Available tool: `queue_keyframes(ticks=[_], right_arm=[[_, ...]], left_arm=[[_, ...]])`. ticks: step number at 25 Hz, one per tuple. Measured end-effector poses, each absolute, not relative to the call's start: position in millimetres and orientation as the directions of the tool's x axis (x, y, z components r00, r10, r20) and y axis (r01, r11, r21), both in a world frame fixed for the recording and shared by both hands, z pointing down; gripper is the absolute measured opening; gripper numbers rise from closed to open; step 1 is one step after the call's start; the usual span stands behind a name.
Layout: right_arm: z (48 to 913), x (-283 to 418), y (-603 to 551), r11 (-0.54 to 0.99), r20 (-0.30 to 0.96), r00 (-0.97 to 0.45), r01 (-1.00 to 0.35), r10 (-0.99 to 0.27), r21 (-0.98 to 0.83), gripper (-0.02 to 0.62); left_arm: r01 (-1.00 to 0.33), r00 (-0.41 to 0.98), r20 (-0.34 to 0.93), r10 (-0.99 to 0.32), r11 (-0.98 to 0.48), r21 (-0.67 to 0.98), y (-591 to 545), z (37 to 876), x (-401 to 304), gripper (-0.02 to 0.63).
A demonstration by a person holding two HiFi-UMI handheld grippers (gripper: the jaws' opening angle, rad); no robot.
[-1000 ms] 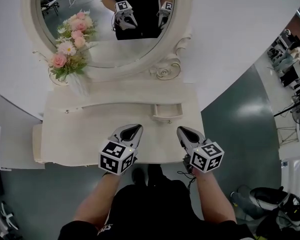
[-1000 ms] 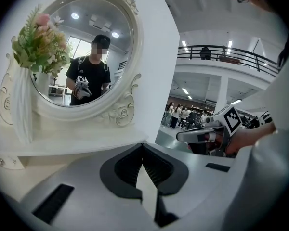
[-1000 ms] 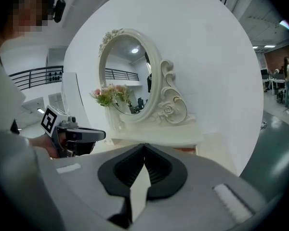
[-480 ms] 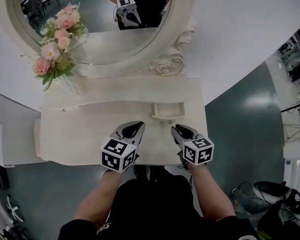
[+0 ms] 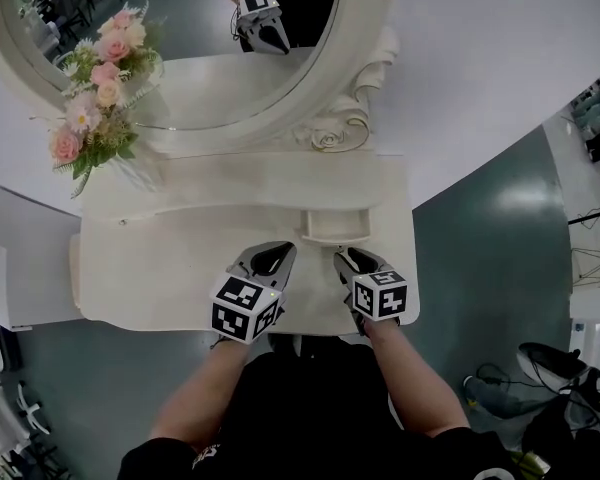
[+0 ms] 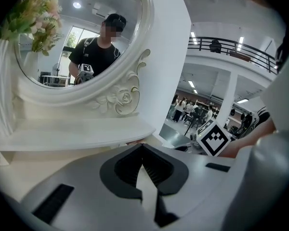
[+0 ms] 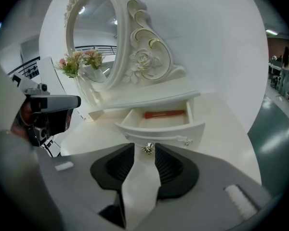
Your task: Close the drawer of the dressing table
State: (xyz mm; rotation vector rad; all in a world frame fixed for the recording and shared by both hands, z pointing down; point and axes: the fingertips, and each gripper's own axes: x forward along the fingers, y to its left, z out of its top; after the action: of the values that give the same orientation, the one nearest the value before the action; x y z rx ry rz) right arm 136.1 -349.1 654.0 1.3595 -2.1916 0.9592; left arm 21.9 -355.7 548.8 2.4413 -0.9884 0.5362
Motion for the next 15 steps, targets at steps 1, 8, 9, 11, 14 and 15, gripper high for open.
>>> queue_keyframes(ticks=[1,8,9,11,14,15], right_arm=[[658.8,136.9,-350.1,0.292,0.646,-0.449,-0.893,-0.617,-0.342,0.143],[677.2,131.3,-353.1,0.294,0.684,-0.443,-0.896,-0.579,-0.332,0.143],[677.8,130.6,-353.6,0.296,0.686,-0.441,-0.897,-0.579,-0.327,0.143],[678.7,130.0,-354.5,0.303,0.69,-0.436,-0.9,-0.578,-0.314,0.141],[679.5,130.4,-356.2,0.307,0.692,-0.424,-0.905,-0.584,-0.295,0.107],[679.9,130.2,-356.3,0.312,0.693,-0.423,-0.905,-0.585,-0.289,0.104]], left_arm=[[-0.722,0.667,0.507,-0.546,-0.641,0.259,-356.1,549.5,22.3,0.008],[-0.726,0.662,0.52,-0.54,-0.635,0.265,-355.5,554.4,20.5,0.008],[-0.727,0.661,0.522,-0.539,-0.633,0.266,-355.4,554.7,19.9,0.008],[-0.728,0.66,0.524,-0.538,-0.631,0.269,-355.1,555.0,19.1,0.008],[-0.727,0.66,0.527,-0.535,-0.631,0.27,-355.2,556.2,17.5,0.008],[-0.727,0.66,0.529,-0.534,-0.632,0.27,-355.1,556.7,16.5,0.008]])
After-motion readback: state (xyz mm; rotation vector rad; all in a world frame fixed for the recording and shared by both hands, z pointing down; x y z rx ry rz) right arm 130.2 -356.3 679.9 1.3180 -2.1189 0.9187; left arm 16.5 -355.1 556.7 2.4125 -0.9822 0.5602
